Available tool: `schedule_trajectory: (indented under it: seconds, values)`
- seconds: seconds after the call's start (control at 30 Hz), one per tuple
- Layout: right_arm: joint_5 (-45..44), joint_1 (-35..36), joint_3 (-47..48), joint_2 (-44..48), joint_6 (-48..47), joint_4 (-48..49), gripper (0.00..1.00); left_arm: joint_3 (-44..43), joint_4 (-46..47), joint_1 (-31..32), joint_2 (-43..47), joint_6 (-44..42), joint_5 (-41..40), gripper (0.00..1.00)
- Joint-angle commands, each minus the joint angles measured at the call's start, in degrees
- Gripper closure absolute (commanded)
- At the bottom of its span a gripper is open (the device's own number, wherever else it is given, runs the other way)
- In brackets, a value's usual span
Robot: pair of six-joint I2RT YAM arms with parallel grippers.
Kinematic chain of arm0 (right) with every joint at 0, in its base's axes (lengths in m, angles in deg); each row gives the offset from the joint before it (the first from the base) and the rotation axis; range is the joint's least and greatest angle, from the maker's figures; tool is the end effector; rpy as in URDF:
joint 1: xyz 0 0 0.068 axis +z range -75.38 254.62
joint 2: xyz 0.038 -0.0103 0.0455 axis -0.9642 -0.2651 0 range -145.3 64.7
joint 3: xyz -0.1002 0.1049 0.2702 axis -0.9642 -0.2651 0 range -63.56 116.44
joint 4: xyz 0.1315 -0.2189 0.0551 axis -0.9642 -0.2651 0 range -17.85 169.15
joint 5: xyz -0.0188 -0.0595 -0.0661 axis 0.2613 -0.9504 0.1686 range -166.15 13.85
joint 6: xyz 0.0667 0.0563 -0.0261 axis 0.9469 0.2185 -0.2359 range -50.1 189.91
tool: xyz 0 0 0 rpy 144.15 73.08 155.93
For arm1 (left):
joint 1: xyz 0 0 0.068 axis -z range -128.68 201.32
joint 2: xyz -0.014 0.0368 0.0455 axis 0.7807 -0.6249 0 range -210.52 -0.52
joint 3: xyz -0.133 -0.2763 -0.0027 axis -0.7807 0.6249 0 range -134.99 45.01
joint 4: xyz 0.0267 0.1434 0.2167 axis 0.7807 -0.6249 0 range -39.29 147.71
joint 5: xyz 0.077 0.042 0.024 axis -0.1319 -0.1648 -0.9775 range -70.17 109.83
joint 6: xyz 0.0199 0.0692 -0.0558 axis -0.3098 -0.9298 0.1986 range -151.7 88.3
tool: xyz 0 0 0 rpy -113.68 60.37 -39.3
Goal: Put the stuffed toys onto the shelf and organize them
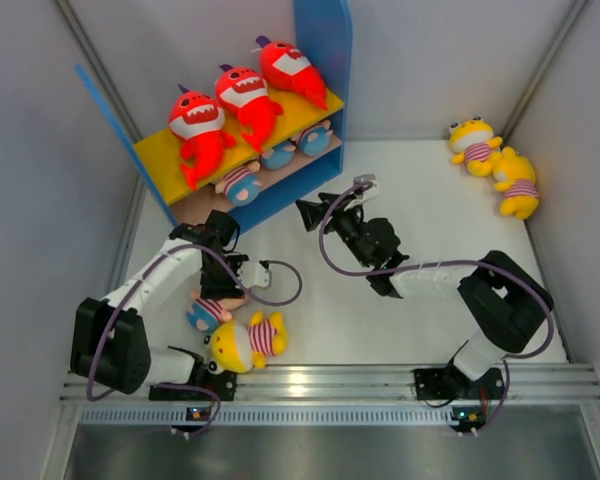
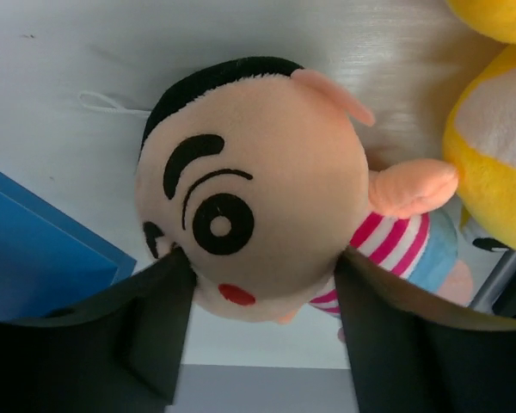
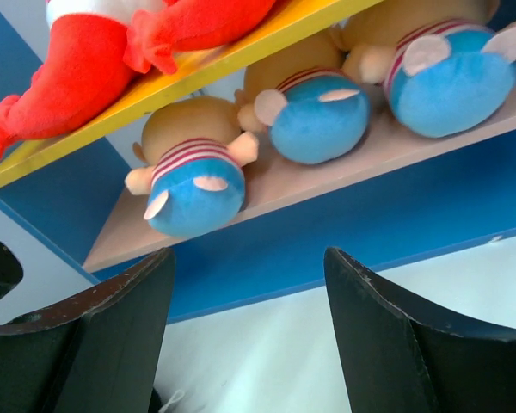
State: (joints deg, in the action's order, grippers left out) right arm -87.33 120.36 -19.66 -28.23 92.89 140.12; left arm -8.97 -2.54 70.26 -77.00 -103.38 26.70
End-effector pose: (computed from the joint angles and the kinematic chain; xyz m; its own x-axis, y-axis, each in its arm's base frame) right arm 0.2848 0.2695 0.2983 -0.0897 0.4568 -0.8851 -0.5812 0.6976 0.4189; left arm 0.2038 -0.0802 0.2120 0.0244 0.9880 -0.1523 0.9965 -0.0119 0.0823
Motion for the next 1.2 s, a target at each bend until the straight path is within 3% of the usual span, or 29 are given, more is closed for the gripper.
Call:
schedule_trajectory:
  seconds: [0.0,0.03,0.13,0.3,0.43,0.53,0.6,0.67,0.7,0.83,1.17]
  values:
    - [1.7,-2.7,-1.6,5.3,-0.5,4.1,0.30,1.2,2.3,0.3,0.5,-1.2,1.5,0.43]
    - [1.9,-2.9,-2.1,6.7,-1.0,2.5,0.30,0.9,2.2,0.3,0.7,-0.2,2.9,0.61]
    - [2.1,-3.4,-2.3,9.2,-4.1,-0.9,0.30,-0.7,2.4,0.2,2.2,2.3,5.0,1.00]
    - [6.0,-3.4,-3.8,12.1,-8.6,-0.9,0.30,-6.4,2.9,0.2,4.4,8.6,6.0,1.00]
    - [10.8,-3.4,-6.7,16.2,-13.1,0.4,0.30,-14.0,2.9,0.2,2.8,23.8,3.9,1.00]
    - [23.2,-3.7,-6.2,19.3,-17.4,-2.3,0.33,-19.3,2.9,0.2,0.2,36.8,1.2,1.00]
    - [37.3,-3.6,-3.8,20.5,-23.4,-12.5,0.35,-21.8,2.8,0.3,-0.7,42.2,-0.6,1.00]
    - [43.7,-2.4,1.3,21.4,-34.9,-22.3,0.36,-23.7,2.8,0.3,-1.3,48.5,-3.5,1.00]
    - [45.9,-0.1,4.8,21.7,-39.7,-34.4,0.36,-24.4,2.7,0.3,-1.2,52.0,-4.7,1.00]
    - [44.1,8.3,11.3,20.4,-60.0,-54.2,0.31,-26.4,2.6,0.4,-1.1,56.2,-9.9,1.00]
    - [36.9,17.2,22.5,5.8,-72.7,-58.9,0.29,-25.5,0.2,0.5,0.5,59.3,-7.8,1.00]
